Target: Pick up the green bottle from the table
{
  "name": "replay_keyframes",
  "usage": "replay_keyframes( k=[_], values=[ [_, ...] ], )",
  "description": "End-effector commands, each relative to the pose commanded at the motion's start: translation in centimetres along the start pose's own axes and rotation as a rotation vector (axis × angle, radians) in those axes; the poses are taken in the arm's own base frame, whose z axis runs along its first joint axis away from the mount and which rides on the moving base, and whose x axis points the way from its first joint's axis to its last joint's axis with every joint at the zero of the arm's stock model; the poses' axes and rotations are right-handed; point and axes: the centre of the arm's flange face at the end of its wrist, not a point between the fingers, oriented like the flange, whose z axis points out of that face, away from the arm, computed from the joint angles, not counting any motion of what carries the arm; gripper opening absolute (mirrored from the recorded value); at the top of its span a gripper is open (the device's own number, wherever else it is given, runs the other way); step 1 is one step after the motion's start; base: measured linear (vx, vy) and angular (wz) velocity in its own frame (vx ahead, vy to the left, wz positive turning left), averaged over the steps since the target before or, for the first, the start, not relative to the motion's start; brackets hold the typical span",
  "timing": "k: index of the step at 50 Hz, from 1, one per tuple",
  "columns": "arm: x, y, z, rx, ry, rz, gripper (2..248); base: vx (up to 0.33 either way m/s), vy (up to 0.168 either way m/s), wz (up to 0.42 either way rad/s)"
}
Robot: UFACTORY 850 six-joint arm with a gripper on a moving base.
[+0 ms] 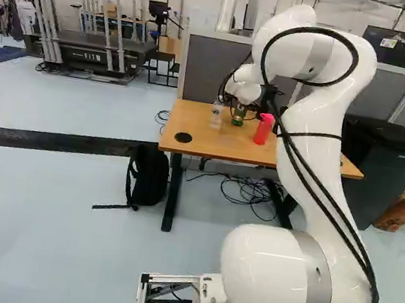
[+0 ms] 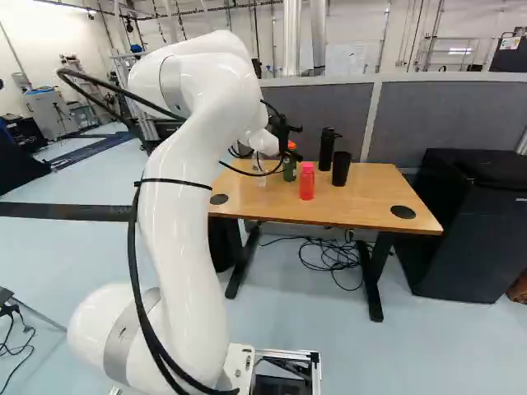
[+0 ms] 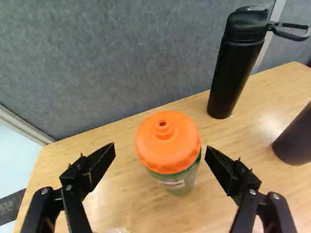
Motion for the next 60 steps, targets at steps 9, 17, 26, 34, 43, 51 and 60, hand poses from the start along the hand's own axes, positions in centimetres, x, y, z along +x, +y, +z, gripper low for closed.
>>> replay_keyframes(
  k=[9, 17, 26, 34, 43, 51, 60],
  values=[
    [-0.7, 0.2, 0.6, -0.003, -0.011, -0.001, 247, 0.000, 0.000, 0.000],
    [-0.9, 0.2, 0.7, -0.004, -0.013, -0.002, 223, 0.000, 0.000, 0.000],
    [-0.9, 0.2, 0.7, -0.004, -0.013, -0.002, 147, 0.000, 0.000, 0.000],
    [-0.9, 0.2, 0.7, -0.004, -0.013, -0.002, 123, 0.000, 0.000, 0.000],
    [-0.8, 0.2, 0.6, -0.004, -0.012, -0.002, 122, 0.000, 0.000, 0.000],
    [-0.2, 0.1, 0.1, -0.001, -0.004, 0.000, 122, 0.000, 0.000, 0.000],
    [0.4, 0.0, -1.1, 0.002, 0.004, 0.000, 122, 0.000, 0.000, 0.000]
  ],
)
